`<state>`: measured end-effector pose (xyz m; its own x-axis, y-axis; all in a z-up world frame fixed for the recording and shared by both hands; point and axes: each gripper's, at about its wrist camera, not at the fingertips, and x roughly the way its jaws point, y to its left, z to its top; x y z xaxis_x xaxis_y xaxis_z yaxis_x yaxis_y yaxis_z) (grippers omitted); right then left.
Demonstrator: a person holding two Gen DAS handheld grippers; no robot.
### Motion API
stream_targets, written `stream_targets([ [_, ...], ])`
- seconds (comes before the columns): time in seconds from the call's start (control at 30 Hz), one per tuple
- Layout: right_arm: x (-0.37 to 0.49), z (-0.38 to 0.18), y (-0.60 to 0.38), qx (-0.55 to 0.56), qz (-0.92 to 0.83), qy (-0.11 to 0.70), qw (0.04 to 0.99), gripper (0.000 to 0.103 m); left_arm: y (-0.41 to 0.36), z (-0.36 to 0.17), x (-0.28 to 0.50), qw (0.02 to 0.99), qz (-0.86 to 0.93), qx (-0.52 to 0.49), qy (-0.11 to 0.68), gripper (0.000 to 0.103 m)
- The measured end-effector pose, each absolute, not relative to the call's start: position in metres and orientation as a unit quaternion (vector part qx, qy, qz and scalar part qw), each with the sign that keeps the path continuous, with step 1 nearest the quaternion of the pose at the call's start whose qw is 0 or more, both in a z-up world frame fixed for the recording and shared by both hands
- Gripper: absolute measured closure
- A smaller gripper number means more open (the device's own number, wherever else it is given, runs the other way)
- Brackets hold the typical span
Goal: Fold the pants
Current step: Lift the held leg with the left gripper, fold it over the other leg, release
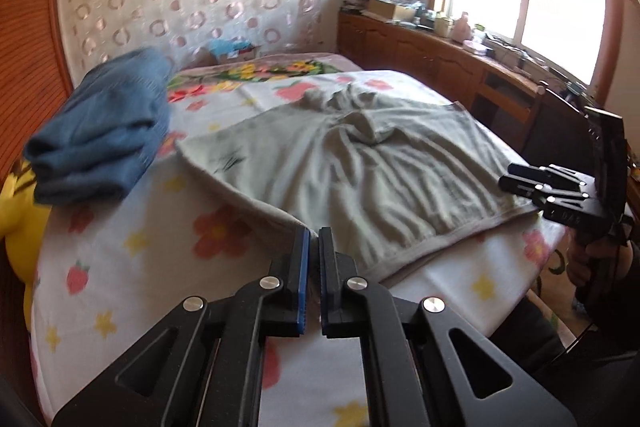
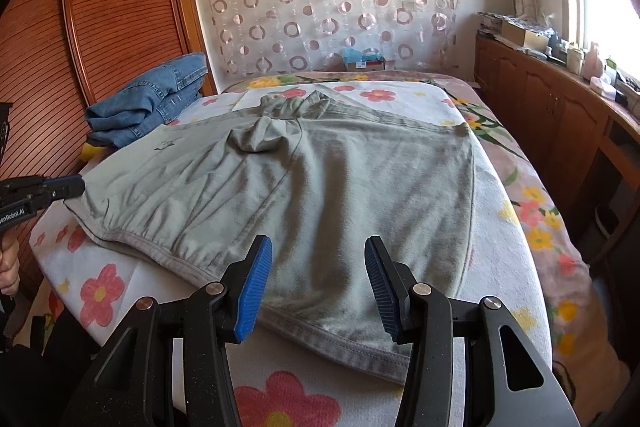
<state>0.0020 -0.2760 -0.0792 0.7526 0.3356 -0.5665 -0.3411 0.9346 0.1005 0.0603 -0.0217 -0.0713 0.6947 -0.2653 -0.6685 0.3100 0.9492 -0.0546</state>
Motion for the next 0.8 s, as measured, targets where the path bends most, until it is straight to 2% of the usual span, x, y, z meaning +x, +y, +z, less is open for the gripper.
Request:
stream_targets([
  [0.8,-0.013,-0.086,-0.308,0.031,0.158,0.281,0.946,0.053,-0.159,-0.016,0.094,0.898,-0.29,0.085,0.32,0.098],
])
